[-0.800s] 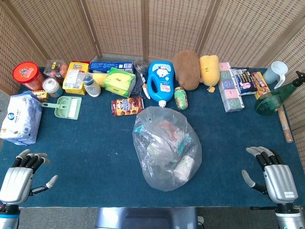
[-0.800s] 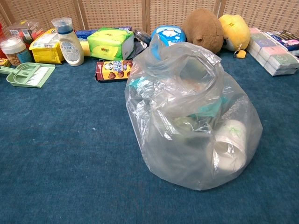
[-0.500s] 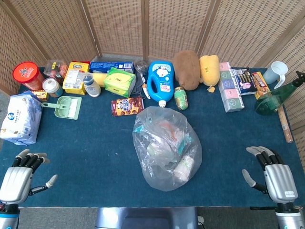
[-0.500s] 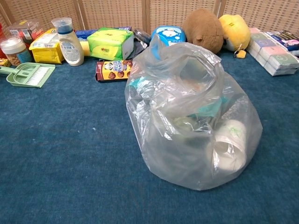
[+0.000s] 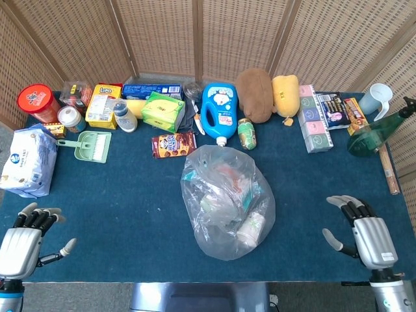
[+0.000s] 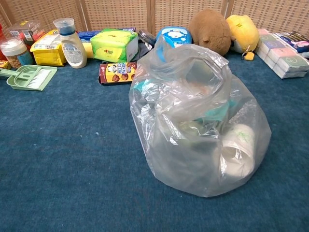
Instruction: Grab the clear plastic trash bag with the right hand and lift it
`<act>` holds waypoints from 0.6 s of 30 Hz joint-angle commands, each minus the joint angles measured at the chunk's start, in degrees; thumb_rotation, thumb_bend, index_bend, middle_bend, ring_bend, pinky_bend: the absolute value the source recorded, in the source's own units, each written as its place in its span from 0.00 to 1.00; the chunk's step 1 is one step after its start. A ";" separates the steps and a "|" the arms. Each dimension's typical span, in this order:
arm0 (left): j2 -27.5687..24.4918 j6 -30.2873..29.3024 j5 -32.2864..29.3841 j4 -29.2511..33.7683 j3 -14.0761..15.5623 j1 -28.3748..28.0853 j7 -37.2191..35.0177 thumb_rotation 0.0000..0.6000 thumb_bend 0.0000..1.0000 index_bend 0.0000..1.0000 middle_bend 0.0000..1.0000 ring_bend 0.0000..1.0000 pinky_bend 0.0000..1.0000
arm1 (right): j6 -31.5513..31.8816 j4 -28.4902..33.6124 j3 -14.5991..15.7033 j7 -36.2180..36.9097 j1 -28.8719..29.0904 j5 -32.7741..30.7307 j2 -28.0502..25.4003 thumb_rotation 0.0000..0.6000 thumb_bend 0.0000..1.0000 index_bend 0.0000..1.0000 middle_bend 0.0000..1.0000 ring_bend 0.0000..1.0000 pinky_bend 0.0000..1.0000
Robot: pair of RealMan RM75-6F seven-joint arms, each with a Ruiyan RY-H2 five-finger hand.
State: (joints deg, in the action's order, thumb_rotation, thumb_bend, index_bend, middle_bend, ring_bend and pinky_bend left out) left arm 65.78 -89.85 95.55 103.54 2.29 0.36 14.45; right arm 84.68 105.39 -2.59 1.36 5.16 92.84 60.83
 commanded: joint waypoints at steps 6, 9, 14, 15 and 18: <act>0.10 1.12 -0.21 0.63 -0.30 -0.73 0.88 0.00 0.21 0.39 0.32 0.27 0.13 | -7.19 -0.09 -1.33 2.13 5.04 -2.10 1.54 0.00 0.28 0.23 0.26 0.21 0.19; 0.15 1.56 -0.51 0.71 -0.51 -1.05 1.06 0.00 0.21 0.39 0.32 0.27 0.13 | -10.08 -0.51 -1.86 2.11 7.00 -3.23 2.57 0.00 0.27 0.23 0.25 0.21 0.19; -0.03 1.91 -1.39 0.55 -0.65 -1.12 1.09 0.00 0.21 0.39 0.32 0.27 0.13 | -13.65 -0.93 -2.30 1.77 9.51 -5.00 4.90 0.00 0.27 0.23 0.25 0.21 0.19; -0.07 1.99 -1.55 0.49 -0.65 -1.13 1.08 0.00 0.21 0.39 0.32 0.27 0.13 | -14.28 -0.94 -2.37 1.75 9.97 -5.25 5.33 0.00 0.27 0.23 0.25 0.21 0.19; -0.19 2.16 -2.01 0.34 -0.70 -1.15 0.82 0.00 0.21 0.39 0.32 0.27 0.13 | -16.15 -1.22 -2.55 1.25 11.34 -6.04 6.44 0.00 0.27 0.23 0.25 0.21 0.19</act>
State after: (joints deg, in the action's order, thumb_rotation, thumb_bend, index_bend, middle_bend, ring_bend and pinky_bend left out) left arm 65.62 -87.73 93.60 103.91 1.61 -0.79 15.33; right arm 69.46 104.37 -4.99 2.93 15.76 87.27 66.63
